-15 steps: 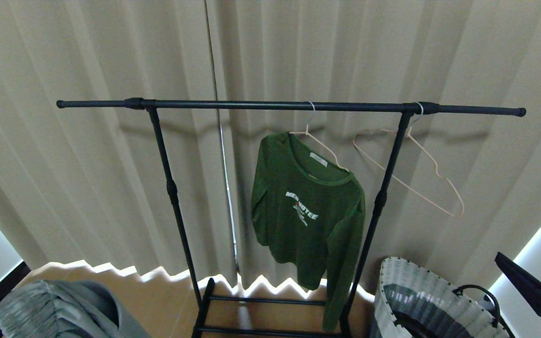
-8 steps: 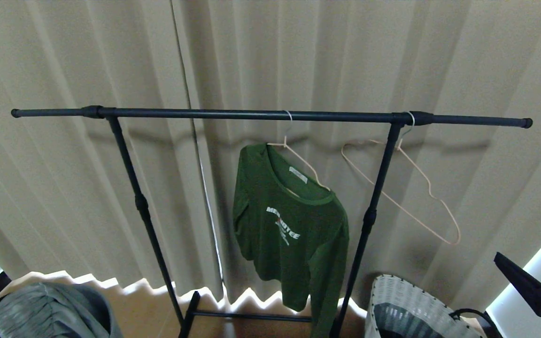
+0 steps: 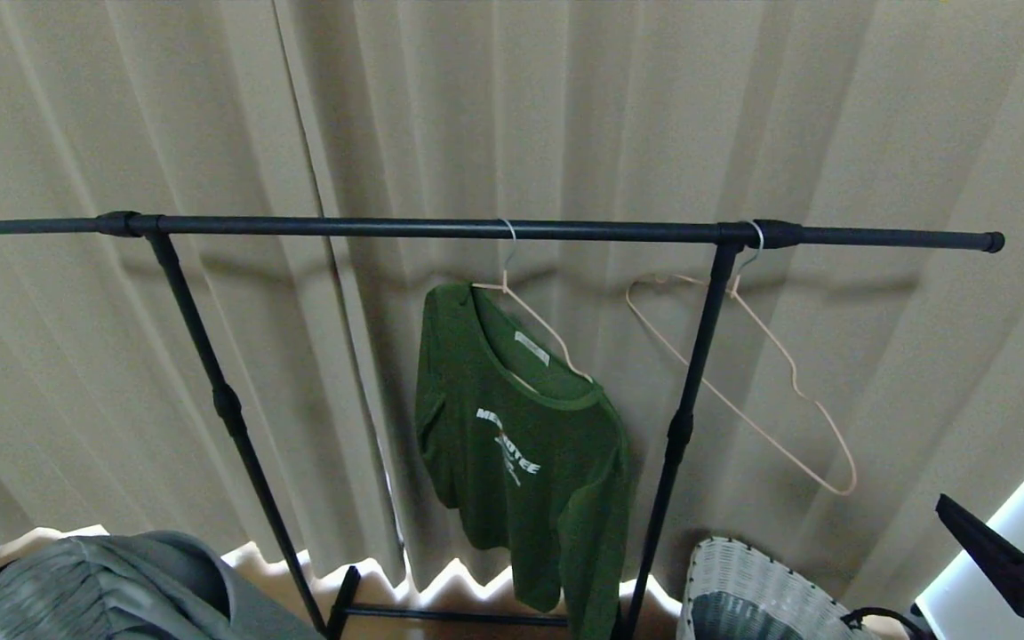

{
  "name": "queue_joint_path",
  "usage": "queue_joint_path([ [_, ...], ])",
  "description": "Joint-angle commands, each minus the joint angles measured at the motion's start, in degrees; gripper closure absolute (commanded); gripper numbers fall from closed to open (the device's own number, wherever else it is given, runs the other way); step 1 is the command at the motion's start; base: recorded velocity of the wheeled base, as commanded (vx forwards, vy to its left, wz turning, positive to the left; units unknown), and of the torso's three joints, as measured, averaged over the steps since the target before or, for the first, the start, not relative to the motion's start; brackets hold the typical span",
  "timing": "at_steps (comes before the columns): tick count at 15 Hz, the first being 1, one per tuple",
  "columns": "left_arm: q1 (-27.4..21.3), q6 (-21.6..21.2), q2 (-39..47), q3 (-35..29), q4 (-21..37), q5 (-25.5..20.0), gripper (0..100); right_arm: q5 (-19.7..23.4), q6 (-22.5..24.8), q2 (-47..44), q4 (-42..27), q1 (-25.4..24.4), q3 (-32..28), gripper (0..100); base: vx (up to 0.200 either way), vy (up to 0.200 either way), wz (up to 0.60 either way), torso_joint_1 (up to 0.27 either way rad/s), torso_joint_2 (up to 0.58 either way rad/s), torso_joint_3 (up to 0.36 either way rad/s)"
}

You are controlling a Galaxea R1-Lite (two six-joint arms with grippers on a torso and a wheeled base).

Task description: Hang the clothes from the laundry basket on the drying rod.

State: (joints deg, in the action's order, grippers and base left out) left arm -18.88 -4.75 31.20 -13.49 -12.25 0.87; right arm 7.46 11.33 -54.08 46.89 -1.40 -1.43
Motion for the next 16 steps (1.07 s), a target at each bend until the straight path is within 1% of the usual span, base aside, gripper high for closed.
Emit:
queue_joint_path([
  [1, -0.01, 0.01, 0.09, 0.05, 0.03, 0.1, 100, 0.01, 0.1, 0.9, -0.04, 0.0, 0.64, 0, 0.0, 0.0, 0.0, 0.0, 0.0, 0.0],
  [2, -0.01, 0.01, 0.18, 0.05, 0.03, 0.01, 100, 0.01, 0.1, 0.73, -0.13, 0.0, 1.43, 0, 0.0, 0.0, 0.0, 0.0, 0.0, 0.0],
  [4, -0.01, 0.01, 0.09, 0.05, 0.03, 0.01, 100, 0.71, 0.1, 0.29, -2.59, -0.62, 1.43, 0, 0.2, 0.0, 0.0, 0.0, 0.0, 0.0],
  [5, -0.01, 0.01, 0.09, 0.14, 0.03, 0.01, 100, 1.33, 0.01, 0.46, -5.31, -1.15, 1.43, 0, 0.2, 0.0, 0.0, 0.002, 0.01, -0.002],
  [7, -0.01, 0.01, -0.08, 0.58, 0.03, 0.01, 100, 1.33, 0.1, 0.2, -7.25, -1.23, 0.2, 0, 0.2, 0.0, 0.0, -0.002, 0.0, 0.005],
  [8, -0.01, -0.08, -0.08, 0.84, -0.14, 0.01, 100, 1.42, 0.1, -0.24, -8.04, -1.32, -0.77, 0, 0.0, 0.0, 0.0, 0.0, 0.0, 0.0],
  [13, -0.1, -0.26, -0.08, 1.45, -0.23, 0.01, 100, 2.47, 0.19, -8.06, -18.23, -3.17, -14.48, 0, 0.0, 0.0, 0.0, 0.0, 0.0, 0.0],
  [16, -0.1, -0.34, 0.01, 1.63, -0.14, 0.01, 100, 2.12, 0.19, -14.48, -31.33, -3.34, -27.05, 0, 0.0, 0.0, 0.0, 0.0, 0.0, 0.0],
])
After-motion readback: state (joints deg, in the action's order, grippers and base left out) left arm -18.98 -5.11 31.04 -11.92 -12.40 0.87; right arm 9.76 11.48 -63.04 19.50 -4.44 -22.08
